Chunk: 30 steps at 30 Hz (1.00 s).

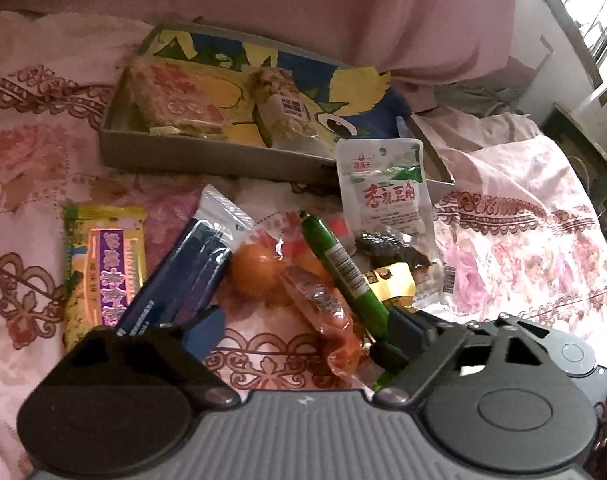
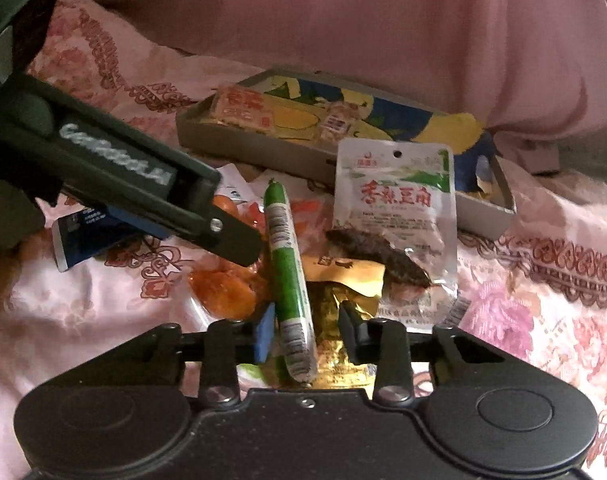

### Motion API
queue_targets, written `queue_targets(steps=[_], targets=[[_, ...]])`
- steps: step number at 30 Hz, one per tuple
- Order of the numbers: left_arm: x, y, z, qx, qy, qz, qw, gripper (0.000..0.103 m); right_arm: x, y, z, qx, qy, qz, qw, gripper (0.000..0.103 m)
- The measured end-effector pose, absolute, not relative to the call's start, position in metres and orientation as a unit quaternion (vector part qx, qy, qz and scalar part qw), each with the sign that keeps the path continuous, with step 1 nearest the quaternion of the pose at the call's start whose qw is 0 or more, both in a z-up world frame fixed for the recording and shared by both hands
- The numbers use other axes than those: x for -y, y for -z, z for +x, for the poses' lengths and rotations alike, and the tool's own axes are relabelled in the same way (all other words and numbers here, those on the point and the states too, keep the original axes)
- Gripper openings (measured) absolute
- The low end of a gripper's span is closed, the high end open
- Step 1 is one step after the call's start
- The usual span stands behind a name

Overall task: Organize snacks
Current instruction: 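Grasp the orange candy with the left tool while the right tool grasps the green sausage, then carry the candy and sausage into the tray and open both tools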

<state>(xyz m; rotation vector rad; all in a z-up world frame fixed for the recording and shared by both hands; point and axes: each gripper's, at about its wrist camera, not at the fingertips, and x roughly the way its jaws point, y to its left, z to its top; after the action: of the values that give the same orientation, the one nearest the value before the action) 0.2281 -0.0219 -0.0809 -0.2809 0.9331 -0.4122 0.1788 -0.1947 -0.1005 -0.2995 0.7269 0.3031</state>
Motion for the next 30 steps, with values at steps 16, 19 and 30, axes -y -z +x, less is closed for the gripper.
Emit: queue_targets(steps=[16,19,30], targets=[[0.035,0.103,0.241,-0.463,0.239,-0.138,0.842,0.049,0.181,0.108,0.181,-0.352,-0.139,-0.191,0.906,0.021],[0.034,0.103,0.242,-0.468,0.242,-0.146,0.837,0.039,0.174,0.11,0.176,-0.344,-0.133,-0.216,0.904,0.02],[0.035,0.092,0.231,-0.463,0.232,-0.148,0.843,0.029,0.158,0.114,0.155,-0.296,-0.086,-0.332,0.892,0.019]])
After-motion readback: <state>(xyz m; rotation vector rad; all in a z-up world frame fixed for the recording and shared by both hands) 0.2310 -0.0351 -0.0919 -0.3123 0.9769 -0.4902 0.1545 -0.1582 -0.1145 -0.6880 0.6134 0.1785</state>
